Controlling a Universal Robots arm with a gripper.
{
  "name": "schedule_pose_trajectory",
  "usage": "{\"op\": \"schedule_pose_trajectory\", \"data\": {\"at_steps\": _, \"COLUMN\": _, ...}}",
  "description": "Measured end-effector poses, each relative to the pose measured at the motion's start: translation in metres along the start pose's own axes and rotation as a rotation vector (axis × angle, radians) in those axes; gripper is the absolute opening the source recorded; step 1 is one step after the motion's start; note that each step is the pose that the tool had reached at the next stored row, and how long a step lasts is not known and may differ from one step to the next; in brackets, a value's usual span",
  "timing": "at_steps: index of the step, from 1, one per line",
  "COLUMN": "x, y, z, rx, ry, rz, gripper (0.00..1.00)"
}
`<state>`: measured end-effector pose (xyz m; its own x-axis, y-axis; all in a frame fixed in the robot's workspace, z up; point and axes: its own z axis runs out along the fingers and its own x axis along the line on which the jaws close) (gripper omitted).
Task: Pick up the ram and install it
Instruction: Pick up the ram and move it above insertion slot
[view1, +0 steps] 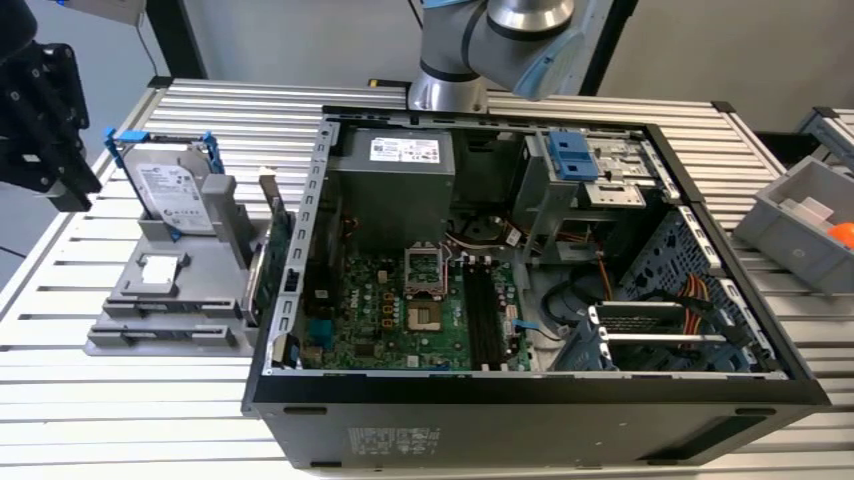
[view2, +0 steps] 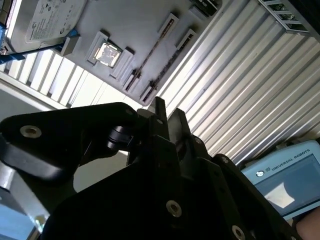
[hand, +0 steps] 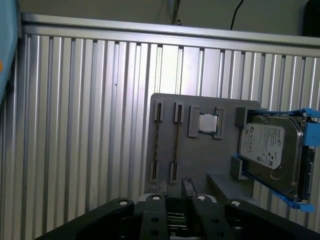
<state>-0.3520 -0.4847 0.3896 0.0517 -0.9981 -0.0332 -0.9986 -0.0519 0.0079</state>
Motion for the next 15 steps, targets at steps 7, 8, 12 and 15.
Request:
{"op": "schedule_pose_trajectory", "data": {"at_steps": 7, "x": 0.0000, "y": 0.0000, "z": 0.0000, "rx": 0.0000, "ry": 0.0001, "rz": 0.000, "gripper": 1.00}}
{"op": "schedule_pose_trajectory", "data": {"at_steps": 8, "x": 0.0000, "y": 0.0000, "z": 0.0000, "rx": 0.0000, "ry": 0.0001, "rz": 0.000, "gripper": 1.00}}
{"op": "schedule_pose_trajectory", "data": {"at_steps": 12, "x": 0.0000, "y": 0.0000, "z": 0.0000, "rx": 0.0001, "ry": 0.0002, "rz": 0.000, "gripper": 1.00}}
{"op": "schedule_pose_trajectory", "data": {"at_steps": 15, "x": 0.0000, "y": 0.0000, "z": 0.0001, "rx": 0.0002, "ry": 0.0002, "rz": 0.005, "gripper": 1.00}}
